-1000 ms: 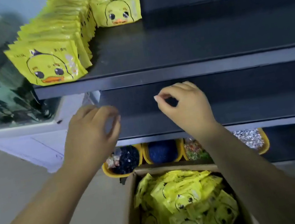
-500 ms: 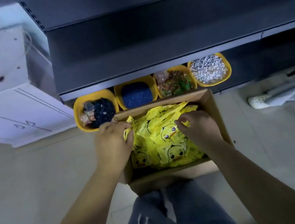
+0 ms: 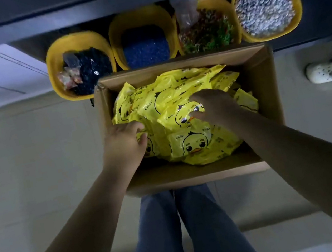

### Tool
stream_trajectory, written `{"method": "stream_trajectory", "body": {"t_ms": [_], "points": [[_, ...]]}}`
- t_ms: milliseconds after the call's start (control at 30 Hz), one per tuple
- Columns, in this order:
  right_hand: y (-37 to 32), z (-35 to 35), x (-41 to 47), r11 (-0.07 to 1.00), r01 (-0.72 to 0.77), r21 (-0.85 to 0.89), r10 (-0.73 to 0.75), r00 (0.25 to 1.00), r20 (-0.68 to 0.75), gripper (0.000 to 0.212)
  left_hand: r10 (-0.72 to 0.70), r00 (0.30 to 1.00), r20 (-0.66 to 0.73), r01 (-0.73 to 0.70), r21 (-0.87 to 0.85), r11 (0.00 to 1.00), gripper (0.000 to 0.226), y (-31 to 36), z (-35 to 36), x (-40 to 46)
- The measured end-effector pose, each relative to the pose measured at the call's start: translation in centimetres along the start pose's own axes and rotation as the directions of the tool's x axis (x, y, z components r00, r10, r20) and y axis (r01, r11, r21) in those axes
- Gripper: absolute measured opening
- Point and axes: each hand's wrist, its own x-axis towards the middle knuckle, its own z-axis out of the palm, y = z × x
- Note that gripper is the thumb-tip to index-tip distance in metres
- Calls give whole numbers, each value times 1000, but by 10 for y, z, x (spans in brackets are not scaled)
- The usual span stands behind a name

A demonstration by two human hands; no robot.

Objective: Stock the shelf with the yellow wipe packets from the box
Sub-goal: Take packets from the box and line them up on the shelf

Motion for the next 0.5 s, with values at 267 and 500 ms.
{"method": "stream_trajectory", "body": {"t_ms": [267, 500], "points": [[22, 31, 58, 914, 223, -338, -199, 974, 106, 66, -34, 995, 98, 43, -90, 995, 29, -6, 47, 27], [24, 44, 47, 928, 221, -299, -214, 975, 58, 40, -140, 982, 128, 162, -188, 969, 32, -1, 51, 45]]}}
